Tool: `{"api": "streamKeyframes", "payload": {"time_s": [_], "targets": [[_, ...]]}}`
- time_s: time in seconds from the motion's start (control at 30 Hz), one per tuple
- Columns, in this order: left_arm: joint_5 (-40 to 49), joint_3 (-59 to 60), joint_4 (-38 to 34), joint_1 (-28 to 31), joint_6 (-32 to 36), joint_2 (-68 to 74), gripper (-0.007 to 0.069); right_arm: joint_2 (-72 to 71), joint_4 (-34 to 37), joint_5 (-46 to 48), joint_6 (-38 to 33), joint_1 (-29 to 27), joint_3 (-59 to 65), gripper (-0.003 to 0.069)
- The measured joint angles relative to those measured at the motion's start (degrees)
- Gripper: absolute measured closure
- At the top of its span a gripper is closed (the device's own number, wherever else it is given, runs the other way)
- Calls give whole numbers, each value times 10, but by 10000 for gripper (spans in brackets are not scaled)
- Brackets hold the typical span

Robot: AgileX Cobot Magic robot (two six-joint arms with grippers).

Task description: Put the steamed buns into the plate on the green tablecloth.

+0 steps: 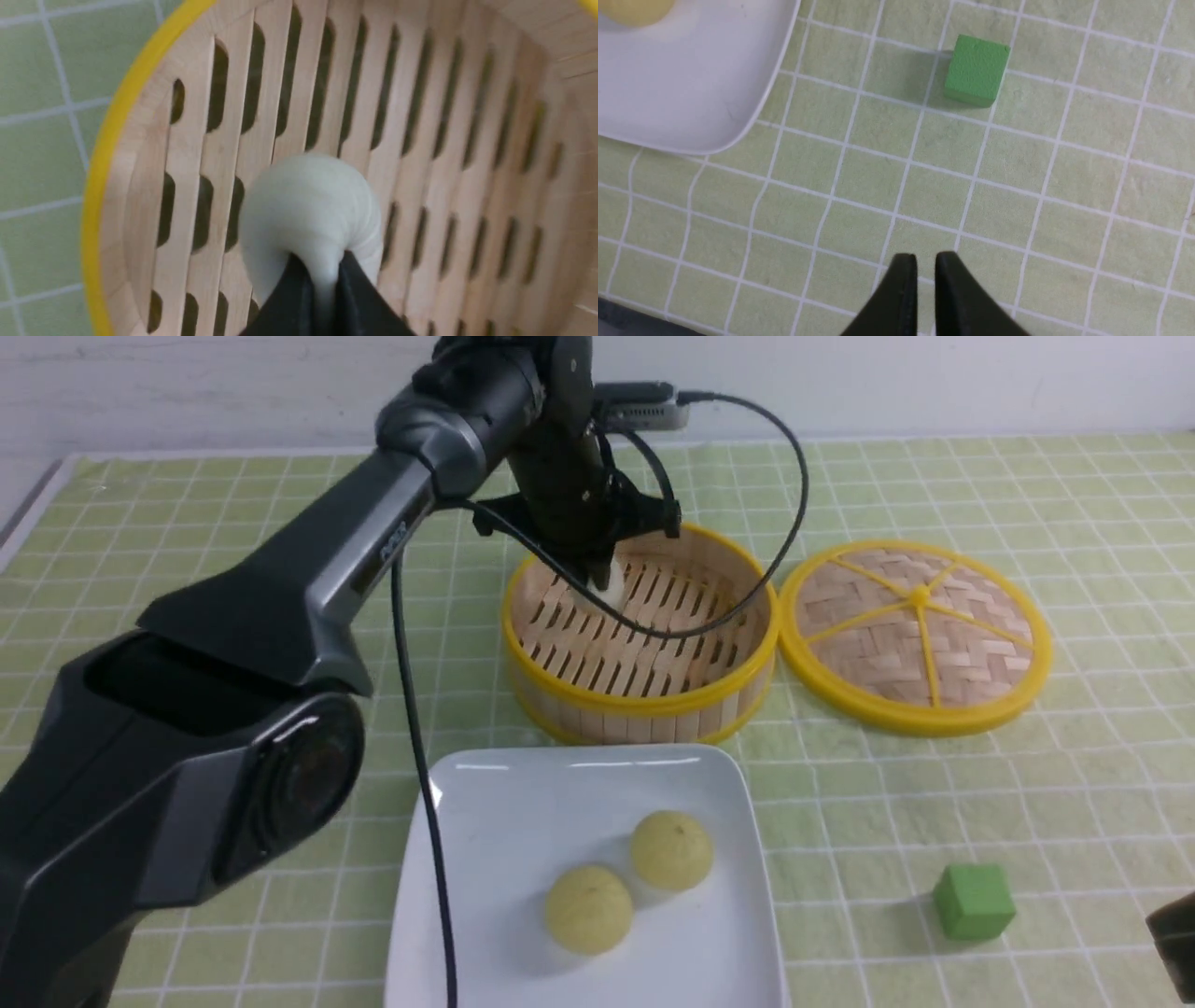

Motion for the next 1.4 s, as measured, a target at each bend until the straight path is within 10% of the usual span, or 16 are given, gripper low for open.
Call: {"api": "streamKeyframes", "payload": {"time_s": [0.3, 0.57, 0.87, 1.17, 1.4], "targets": [[-14, 408, -18, -53, -1, -290, 597, 0, 0, 1, 0, 0, 0, 567], [-276, 723, 11, -97, -114, -334, 594, 0, -1, 6, 0, 0, 0, 559], [-325, 739, 33, -97, -126, -330, 466, -18, -2, 6, -18, 0, 0, 557], [-224, 691, 60, -97, -120, -351, 34, -247, -3, 57, -38, 0, 14, 673], [-177, 642, 74, -97, -96, -381, 19, -428, -53, -127, -38, 0, 188, 674]]}}
